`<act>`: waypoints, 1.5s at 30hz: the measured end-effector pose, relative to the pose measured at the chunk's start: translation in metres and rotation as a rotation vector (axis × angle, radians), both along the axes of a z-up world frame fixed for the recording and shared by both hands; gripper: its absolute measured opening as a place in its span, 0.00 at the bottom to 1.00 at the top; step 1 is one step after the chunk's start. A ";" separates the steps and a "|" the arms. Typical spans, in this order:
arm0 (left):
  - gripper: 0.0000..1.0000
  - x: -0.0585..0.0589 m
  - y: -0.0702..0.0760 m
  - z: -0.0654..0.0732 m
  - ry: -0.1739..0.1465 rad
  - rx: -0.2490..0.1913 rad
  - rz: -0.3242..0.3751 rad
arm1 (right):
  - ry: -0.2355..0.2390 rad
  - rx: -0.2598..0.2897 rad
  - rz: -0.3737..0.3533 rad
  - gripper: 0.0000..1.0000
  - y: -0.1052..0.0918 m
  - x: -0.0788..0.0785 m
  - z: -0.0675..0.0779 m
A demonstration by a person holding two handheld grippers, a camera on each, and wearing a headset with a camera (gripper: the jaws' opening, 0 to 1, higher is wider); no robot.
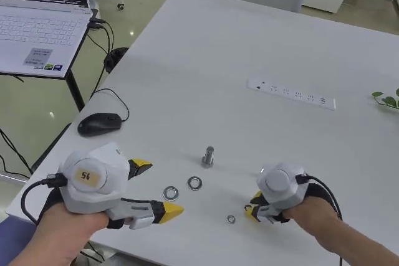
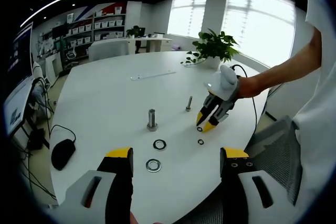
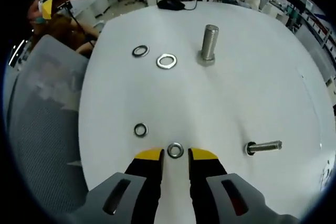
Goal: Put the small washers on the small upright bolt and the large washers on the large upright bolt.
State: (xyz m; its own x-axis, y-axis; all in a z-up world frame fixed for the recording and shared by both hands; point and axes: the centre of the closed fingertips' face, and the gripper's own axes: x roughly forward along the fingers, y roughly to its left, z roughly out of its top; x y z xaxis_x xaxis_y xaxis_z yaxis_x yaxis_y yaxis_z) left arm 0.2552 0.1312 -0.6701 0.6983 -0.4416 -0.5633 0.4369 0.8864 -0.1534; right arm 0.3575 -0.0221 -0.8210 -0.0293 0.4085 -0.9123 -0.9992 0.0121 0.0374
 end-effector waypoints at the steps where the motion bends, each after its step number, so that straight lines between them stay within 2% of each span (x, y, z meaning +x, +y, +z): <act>1: 0.67 0.000 0.000 0.000 0.000 0.000 0.001 | -0.006 -0.010 0.019 0.20 0.000 -0.001 0.000; 6: 0.67 0.000 -0.001 -0.002 0.003 -0.003 0.004 | -0.036 -0.052 0.095 0.20 0.000 -0.001 -0.002; 14: 0.67 0.001 -0.005 -0.003 0.001 -0.006 -0.002 | -0.044 -0.083 0.158 0.19 0.000 -0.002 -0.002; 25: 0.67 0.005 -0.010 -0.001 -0.006 -0.011 -0.012 | -0.059 -0.080 0.185 0.14 0.002 -0.001 -0.002; 30: 0.67 0.003 -0.008 -0.001 -0.006 -0.010 -0.005 | -0.065 -0.055 0.171 0.13 0.001 -0.001 -0.002; 33: 0.66 0.002 -0.005 -0.001 -0.005 -0.007 -0.001 | -0.054 -0.035 0.119 0.13 0.001 0.000 -0.001; 40: 0.66 0.001 -0.002 -0.001 -0.005 -0.005 0.006 | -0.068 -0.037 0.096 0.13 -0.007 0.001 0.000; 45: 0.66 0.002 -0.002 -0.001 -0.004 -0.005 0.001 | -0.063 -0.018 0.037 0.12 -0.014 0.006 0.006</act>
State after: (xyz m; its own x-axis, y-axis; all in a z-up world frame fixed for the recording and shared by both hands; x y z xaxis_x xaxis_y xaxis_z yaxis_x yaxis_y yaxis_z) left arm 0.2575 0.1288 -0.6711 0.7010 -0.4437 -0.5584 0.4365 0.8861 -0.1560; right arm 0.3633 -0.0363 -0.8146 0.0133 0.3918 -0.9200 -0.9994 -0.0247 -0.0250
